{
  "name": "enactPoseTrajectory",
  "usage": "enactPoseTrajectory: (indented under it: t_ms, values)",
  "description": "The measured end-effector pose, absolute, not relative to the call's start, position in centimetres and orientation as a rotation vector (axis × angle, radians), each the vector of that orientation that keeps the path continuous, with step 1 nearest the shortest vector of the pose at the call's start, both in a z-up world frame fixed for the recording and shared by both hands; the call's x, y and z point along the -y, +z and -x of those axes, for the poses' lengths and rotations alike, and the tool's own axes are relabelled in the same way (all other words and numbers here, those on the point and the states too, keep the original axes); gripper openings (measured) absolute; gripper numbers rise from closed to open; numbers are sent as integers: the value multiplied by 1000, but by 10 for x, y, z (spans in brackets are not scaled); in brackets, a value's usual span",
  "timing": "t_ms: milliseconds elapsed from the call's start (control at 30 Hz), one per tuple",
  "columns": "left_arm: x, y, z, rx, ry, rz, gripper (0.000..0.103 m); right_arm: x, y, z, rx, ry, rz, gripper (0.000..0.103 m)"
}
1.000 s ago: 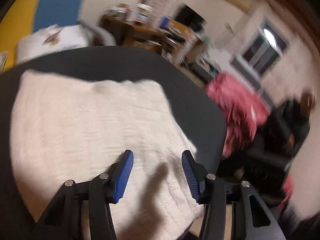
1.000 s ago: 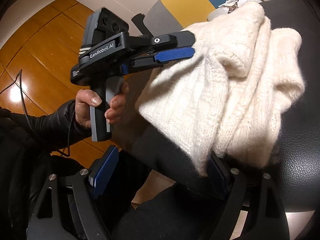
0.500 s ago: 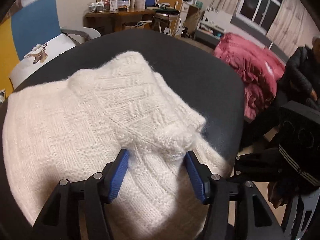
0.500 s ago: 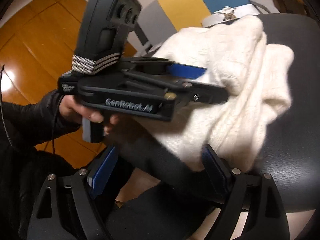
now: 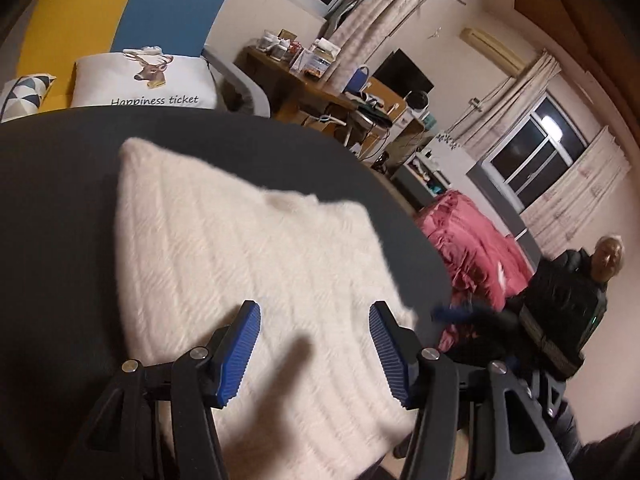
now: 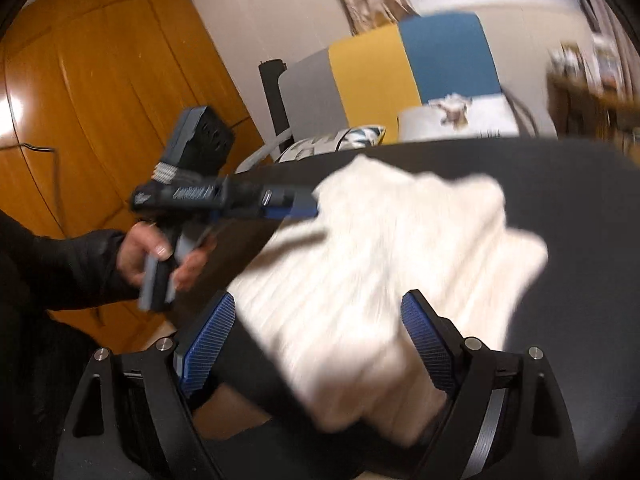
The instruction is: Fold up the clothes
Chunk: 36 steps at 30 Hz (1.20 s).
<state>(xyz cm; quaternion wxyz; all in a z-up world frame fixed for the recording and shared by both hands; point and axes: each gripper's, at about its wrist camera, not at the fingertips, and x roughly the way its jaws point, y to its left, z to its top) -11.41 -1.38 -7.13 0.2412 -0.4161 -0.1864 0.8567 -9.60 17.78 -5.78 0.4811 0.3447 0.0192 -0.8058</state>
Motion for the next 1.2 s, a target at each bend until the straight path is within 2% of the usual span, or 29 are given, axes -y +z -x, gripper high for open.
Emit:
enactPoseTrajectory:
  t_ms: [67, 167, 333, 467, 633, 767, 867, 967, 1200]
  values:
    - [1, -80, 117, 431, 2356, 1180, 57, -170, -65, 102, -150, -1997, -837, 88]
    - [-13, -84, 120, 374, 2365, 1199, 57, -170, -72, 108, -183, -1991, -893, 88]
    - [28, -68, 122, 544, 2373, 1104, 57, -172, -82, 115, -208, -1966, -1002, 88]
    - [77, -61, 133, 701, 2439, 1054, 57, -171, -69, 124, -213, -2033, -984, 88]
    - [99, -54, 160, 792, 2428, 990, 57, -157, -78, 147, -187, -2087, -992, 89]
    - [73, -56, 187, 680, 2373, 984, 57, -146, -85, 164, -166, -2130, -998, 89]
    - [47, -94, 214, 602, 2317, 1196, 56, -138, -90, 178, -150, -2162, -1002, 89]
    - [40, -104, 210, 526, 2365, 1138, 56, -131, -95, 188, -138, -2189, -1002, 90]
    - [95, -73, 235, 593, 2449, 1067, 57, -132, -99, 189, -120, -2201, -967, 90]
